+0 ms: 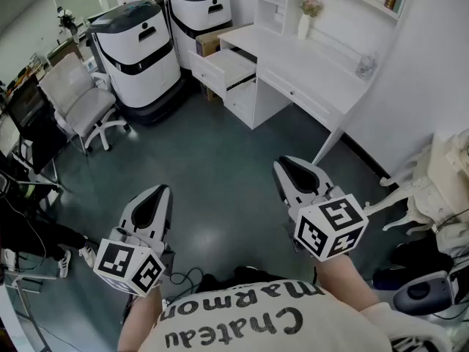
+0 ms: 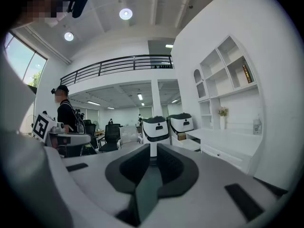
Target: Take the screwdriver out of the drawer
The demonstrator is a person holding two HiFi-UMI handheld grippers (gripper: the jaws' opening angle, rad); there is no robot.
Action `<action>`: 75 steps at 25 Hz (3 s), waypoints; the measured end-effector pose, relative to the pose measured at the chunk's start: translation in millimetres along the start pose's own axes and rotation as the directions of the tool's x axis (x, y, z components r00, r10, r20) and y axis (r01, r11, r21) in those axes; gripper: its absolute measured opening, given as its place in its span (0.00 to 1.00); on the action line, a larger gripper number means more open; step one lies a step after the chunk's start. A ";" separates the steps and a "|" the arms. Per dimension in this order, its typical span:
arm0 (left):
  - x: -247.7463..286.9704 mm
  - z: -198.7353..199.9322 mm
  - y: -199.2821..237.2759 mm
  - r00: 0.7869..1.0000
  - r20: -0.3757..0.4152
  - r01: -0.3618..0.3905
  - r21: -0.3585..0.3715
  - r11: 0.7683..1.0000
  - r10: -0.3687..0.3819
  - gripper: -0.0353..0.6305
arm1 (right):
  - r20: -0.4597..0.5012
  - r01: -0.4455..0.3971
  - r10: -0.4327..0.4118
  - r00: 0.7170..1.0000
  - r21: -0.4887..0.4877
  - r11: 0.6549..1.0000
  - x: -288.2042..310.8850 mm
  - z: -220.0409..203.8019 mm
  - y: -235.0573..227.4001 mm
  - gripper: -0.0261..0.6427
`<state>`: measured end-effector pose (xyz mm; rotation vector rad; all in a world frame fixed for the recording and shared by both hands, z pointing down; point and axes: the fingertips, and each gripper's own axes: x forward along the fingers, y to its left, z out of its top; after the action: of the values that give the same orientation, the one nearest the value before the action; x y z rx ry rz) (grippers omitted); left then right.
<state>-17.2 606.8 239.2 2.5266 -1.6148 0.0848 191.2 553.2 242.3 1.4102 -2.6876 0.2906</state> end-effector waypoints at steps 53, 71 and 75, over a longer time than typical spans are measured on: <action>103.3 19.0 126.3 0.997 0.078 0.026 -0.075 0.997 -0.021 0.09 | 0.050 -0.105 0.103 0.993 0.048 0.993 186.9 32.6 -20.9 0.10; 249.9 7.5 113.7 0.995 0.057 0.089 -0.105 0.990 -0.083 0.09 | 0.019 -0.103 0.102 0.995 0.069 0.992 258.2 28.1 -134.1 0.10; 267.1 0.3 114.3 0.993 0.034 0.118 -0.110 0.987 -0.115 0.09 | -0.001 -0.110 0.110 0.994 0.096 0.989 271.3 17.2 -140.6 0.10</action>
<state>-8.1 319.6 282.0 2.5392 -1.4345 -0.0520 152.7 253.2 289.0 1.2836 -2.7857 0.4374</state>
